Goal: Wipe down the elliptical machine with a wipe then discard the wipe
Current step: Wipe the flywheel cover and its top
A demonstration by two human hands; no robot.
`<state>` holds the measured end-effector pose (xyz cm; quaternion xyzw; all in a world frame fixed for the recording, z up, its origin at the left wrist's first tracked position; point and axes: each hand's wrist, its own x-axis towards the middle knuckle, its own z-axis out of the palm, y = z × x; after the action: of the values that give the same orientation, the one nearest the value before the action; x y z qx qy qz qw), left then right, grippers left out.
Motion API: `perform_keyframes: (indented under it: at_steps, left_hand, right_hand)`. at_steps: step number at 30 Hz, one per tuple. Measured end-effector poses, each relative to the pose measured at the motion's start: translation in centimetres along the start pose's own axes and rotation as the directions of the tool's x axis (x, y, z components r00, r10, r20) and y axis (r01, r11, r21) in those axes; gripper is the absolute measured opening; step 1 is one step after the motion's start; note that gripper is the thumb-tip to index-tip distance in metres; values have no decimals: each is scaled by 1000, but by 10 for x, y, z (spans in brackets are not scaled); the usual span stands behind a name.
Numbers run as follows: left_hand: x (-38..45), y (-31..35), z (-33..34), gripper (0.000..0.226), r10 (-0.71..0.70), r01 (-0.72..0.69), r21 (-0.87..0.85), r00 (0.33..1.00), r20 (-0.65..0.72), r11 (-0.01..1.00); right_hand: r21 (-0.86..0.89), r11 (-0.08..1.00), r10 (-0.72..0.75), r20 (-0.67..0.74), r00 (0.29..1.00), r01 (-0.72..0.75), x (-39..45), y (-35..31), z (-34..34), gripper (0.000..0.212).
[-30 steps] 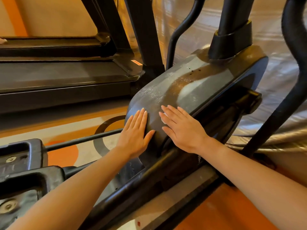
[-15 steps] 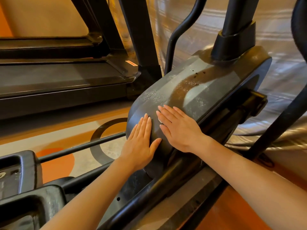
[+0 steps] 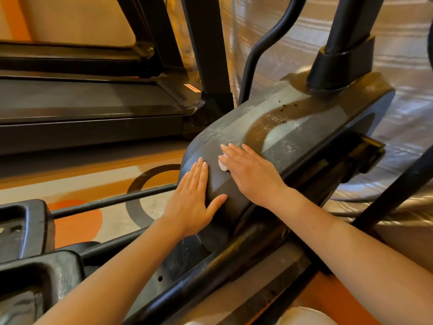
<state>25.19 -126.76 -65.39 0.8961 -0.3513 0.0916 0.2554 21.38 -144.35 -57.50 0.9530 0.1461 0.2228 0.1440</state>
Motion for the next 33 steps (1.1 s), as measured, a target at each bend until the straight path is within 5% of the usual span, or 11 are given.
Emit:
perform_keyframes:
  at_steps: [5, 13, 19, 23, 27, 33]
  left_hand:
    - [0, 0, 0, 93, -3, 4, -29, 1000, 22, 1000]
    - [0, -1, 3, 93, -19, 20, -64, 1000, 22, 998]
    - [2, -3, 8, 90, -28, 28, -85, 1000, 2, 996]
    - [1, -6, 10, 92, -19, 18, -110, 1000, -8, 994]
    - [1, -7, 11, 92, -11, 9, -121, 1000, -13, 993]
    - [1, -6, 11, 88, -12, 10, -113, 1000, -21, 993]
  right_hand:
    - [64, 998, 6, -162, 987, 5, -3, -5, 0, 31]
    - [-3, 1000, -9, 28, 1000, 9, -4, -6, 1, 46]
    - [-80, 991, 120, 194, 974, -107, 13, -21, 0, 62]
    - [-82, 994, 88, 281, 956, -68, 25, -13, -2, 54]
    - [45, 996, -83, 278, 957, 73, 18, 8, -13, 49]
    - [167, 985, -36, 409, 912, -36, 65, 15, -16, 45]
